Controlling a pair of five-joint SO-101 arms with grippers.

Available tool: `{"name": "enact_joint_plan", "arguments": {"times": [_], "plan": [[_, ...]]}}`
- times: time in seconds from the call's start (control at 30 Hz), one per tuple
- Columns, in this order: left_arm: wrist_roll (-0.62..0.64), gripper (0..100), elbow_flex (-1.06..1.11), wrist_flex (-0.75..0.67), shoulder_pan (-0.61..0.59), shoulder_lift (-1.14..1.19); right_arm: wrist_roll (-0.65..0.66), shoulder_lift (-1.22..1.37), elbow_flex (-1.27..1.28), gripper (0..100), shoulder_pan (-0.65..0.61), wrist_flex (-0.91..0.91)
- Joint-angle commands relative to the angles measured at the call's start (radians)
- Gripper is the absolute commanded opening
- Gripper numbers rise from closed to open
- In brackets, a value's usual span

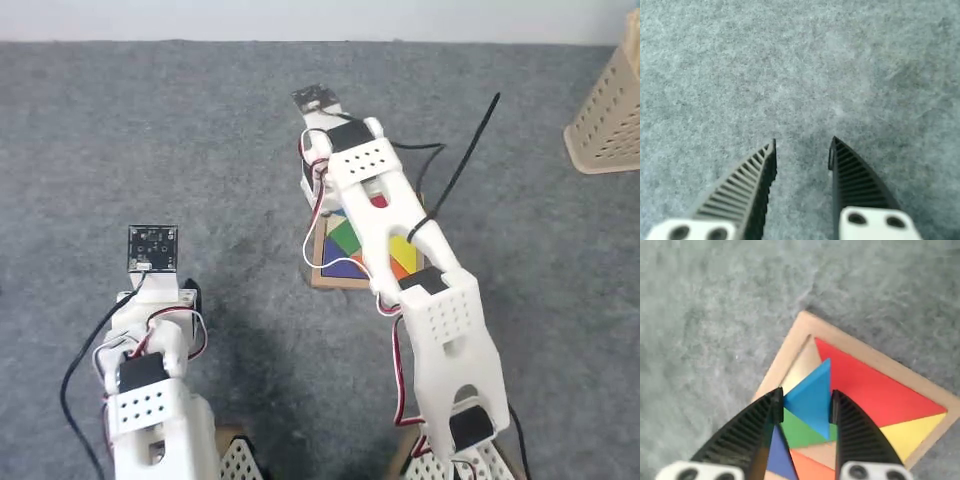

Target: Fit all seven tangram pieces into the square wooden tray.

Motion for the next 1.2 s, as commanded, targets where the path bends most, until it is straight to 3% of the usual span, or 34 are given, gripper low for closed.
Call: {"name": "enact_joint_plan", "arguments": {"times": [0.0, 0.3, 0.43, 0.53, 0.73, 0.87, 1.0, 1.17], "plan": [[-0.006, 17, -0.004, -0.026, -0.005, -0.02, 0.256, -0.041, -0.061, 11.2, 0.021, 0.077], [-0.006, 17, -0.004, -0.026, -0.005, -0.02, 0.941, -0.038, -0.061, 11.7, 0.031, 0.127], [-0.006, 17, -0.004, -0.026, -0.005, -0.02, 1.12, -0.031, -0.063, 11.7, 0.027, 0.127], [-0.006, 17, -0.004, -0.026, -0.005, -0.02, 1.119, -0.031, -0.063, 13.9, 0.031, 0.142], [-0.006, 17, -0.004, -0.026, -0.005, -0.02, 1.12, -0.036, -0.063, 29.4, 0.061, 0.199], [-0.006, 17, -0.004, -0.026, -0.005, -0.02, 1.112, -0.041, -0.064, 23.9, 0.073, 0.197], [-0.006, 17, -0.004, -0.026, -0.005, -0.02, 0.888, -0.05, -0.095, 2.0, 0.087, 0.202], [-0.006, 17, -0.004, -0.026, -0.005, -0.02, 0.566, -0.136, -0.13, 0.9, 0.131, 0.183]]}}
